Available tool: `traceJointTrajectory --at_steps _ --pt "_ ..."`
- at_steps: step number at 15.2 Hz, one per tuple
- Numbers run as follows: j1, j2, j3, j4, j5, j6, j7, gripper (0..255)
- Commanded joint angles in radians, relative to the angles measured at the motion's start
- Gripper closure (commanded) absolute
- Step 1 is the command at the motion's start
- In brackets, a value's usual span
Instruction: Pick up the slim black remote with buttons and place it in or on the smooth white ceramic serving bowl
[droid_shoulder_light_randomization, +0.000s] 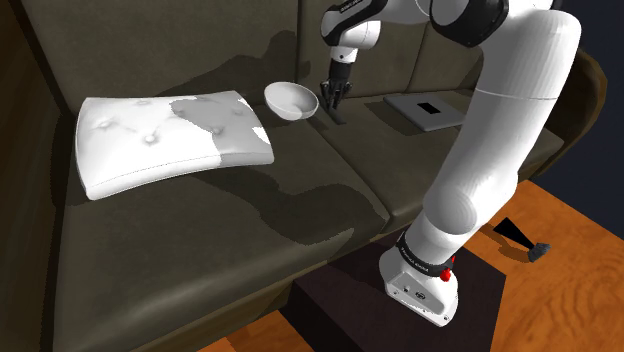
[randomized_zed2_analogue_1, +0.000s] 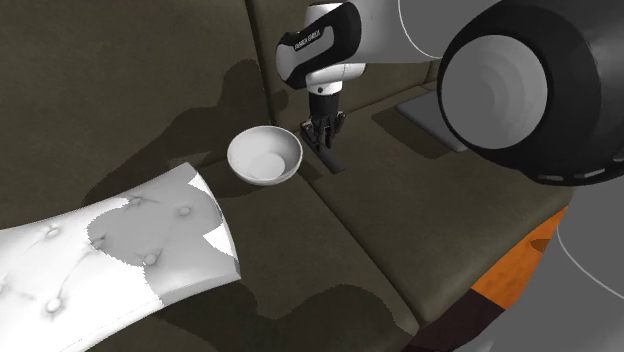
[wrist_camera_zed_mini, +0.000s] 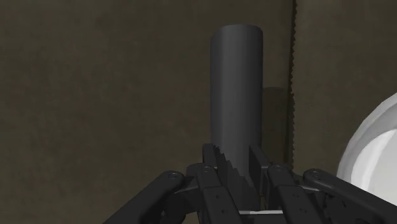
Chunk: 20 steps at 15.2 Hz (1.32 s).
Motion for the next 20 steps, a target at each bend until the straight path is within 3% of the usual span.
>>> traceJointTrajectory --at_steps 1,20 --pt "0.002 -0.013 -0.001 0.013 -0.005 -0.025 0.005 255" --pt "0.004 -0.076 -0.007 0.189 -0.030 -0.262 0.025 255"
